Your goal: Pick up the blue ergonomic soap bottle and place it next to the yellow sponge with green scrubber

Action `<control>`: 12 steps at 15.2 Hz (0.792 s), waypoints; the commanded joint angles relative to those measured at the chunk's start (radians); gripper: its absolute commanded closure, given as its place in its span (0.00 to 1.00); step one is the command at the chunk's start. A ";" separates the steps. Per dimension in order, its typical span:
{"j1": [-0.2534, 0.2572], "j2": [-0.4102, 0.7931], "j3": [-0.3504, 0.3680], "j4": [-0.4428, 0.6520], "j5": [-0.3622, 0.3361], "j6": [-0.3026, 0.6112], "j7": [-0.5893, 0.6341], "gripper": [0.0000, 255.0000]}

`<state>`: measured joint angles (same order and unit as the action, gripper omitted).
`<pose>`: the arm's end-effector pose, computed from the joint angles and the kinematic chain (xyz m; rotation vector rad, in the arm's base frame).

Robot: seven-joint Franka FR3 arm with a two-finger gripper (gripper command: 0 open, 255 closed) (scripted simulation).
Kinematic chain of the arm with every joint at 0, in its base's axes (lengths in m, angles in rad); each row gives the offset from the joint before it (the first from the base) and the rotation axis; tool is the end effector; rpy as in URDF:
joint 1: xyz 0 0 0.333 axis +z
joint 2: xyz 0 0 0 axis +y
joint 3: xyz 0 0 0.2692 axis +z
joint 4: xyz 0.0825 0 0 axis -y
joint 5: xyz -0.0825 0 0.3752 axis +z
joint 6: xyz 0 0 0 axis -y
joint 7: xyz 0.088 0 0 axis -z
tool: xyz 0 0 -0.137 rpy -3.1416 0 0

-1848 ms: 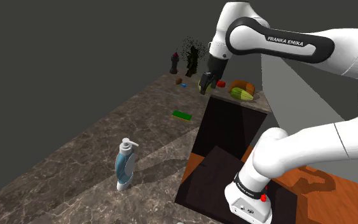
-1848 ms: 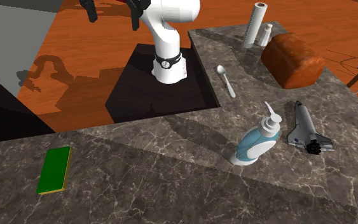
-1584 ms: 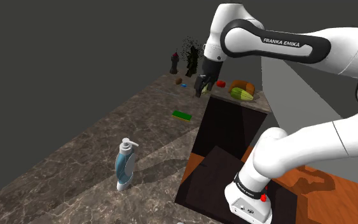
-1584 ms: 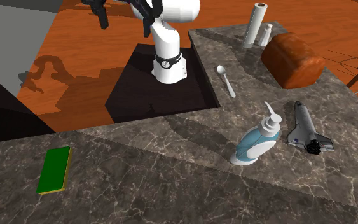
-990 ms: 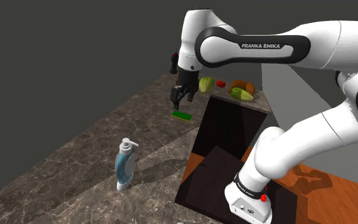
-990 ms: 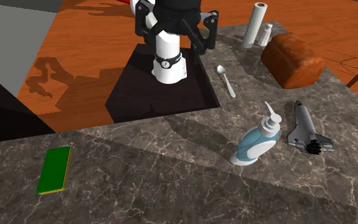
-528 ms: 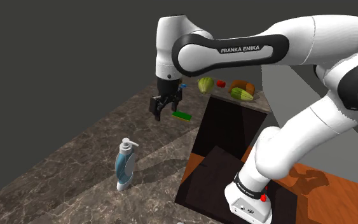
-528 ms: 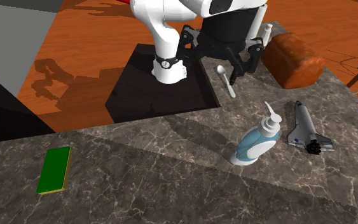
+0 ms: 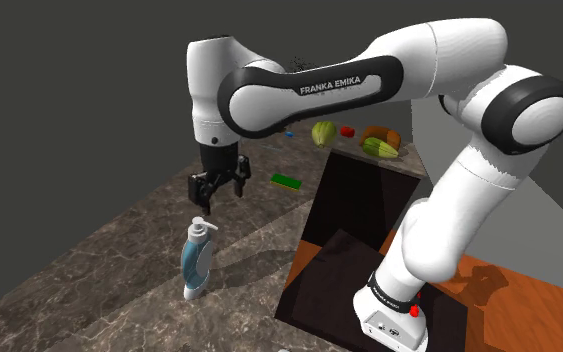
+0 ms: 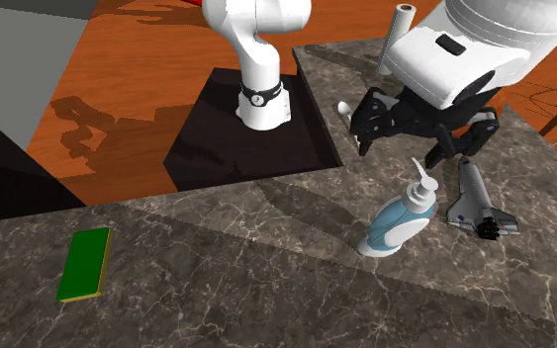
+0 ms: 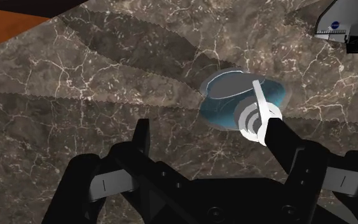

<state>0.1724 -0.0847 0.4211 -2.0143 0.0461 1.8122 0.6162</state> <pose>0.4203 0.2919 0.4035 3.0736 -0.0615 -0.1660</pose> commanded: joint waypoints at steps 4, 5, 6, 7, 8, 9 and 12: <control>0.045 0.182 0.050 0.149 -0.041 -0.005 0.116 0.00; 0.047 0.184 0.049 0.151 -0.042 -0.006 0.117 0.00; 0.047 0.185 0.049 0.138 -0.042 0.008 0.117 0.00; 0.048 0.186 0.049 0.126 -0.042 0.021 0.117 0.00; 0.048 0.187 0.049 0.113 -0.043 0.034 0.118 0.00; 0.048 0.188 0.049 0.101 -0.043 0.048 0.118 0.00; 0.049 0.195 0.049 0.060 -0.046 0.095 0.120 0.00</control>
<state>0.2198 0.1037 0.4691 -1.9408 0.0026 1.8874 0.7328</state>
